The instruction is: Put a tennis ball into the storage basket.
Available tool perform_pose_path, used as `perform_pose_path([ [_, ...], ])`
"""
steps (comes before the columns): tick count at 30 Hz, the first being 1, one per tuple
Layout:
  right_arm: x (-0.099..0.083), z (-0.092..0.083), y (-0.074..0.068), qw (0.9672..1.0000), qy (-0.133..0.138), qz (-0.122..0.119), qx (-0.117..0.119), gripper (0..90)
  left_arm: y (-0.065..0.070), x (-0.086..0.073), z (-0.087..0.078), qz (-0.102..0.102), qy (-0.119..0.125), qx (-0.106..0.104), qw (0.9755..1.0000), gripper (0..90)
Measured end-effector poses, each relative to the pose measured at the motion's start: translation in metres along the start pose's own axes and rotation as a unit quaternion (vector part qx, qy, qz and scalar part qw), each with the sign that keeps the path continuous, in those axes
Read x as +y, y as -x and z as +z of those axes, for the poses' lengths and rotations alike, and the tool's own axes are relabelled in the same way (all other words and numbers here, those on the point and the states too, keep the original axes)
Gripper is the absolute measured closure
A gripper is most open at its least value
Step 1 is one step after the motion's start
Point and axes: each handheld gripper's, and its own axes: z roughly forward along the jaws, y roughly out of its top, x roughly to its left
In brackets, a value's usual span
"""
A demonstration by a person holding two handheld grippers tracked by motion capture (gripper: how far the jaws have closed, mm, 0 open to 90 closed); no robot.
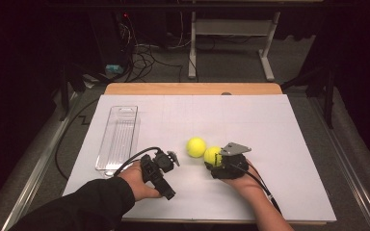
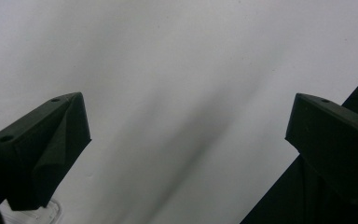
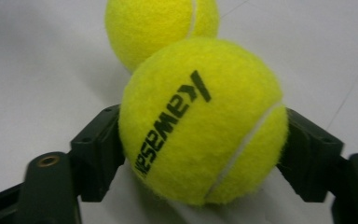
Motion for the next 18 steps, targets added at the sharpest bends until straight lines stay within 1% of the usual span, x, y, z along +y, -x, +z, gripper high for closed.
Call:
perform_pose_path([
  [1,0.000,0.000,0.001,1.0000,0.000,0.007,0.003,26.7,0.000,0.000,0.000,0.000,-0.001,0.000,1.0000,0.6],
  [3,0.000,-0.003,0.000,1.0000,0.001,0.006,0.000,26.9,-0.001,0.000,-0.002,0.000,0.001,-0.001,1.0000,0.6],
  [4,0.000,-0.004,-0.001,1.0000,0.006,0.002,-0.002,27.0,-0.001,0.000,-0.002,-0.001,0.001,-0.002,1.0000,0.6],
  [7,0.000,-0.012,-0.004,0.9997,0.023,0.001,-0.001,27.1,-0.002,0.000,-0.003,-0.003,0.003,-0.002,1.0000,0.6],
  [9,0.001,-0.017,-0.007,0.9992,0.039,0.000,0.003,27.2,-0.001,0.000,-0.005,-0.002,0.005,-0.003,1.0000,0.6],
  [10,0.001,-0.017,-0.007,0.9992,0.039,0.000,0.003,27.2,-0.001,0.000,-0.005,-0.002,0.005,-0.003,1.0000,0.6],
  [11,0.001,-0.022,-0.011,0.9987,0.051,-0.002,0.003,27.3,-0.001,-0.001,-0.007,-0.001,0.007,-0.004,1.0000,0.6],
  [18,0.002,-0.035,-0.024,0.9965,0.082,-0.004,0.015,27.4,-0.002,-0.003,-0.010,-0.003,0.007,-0.004,1.0000,0.6],
])
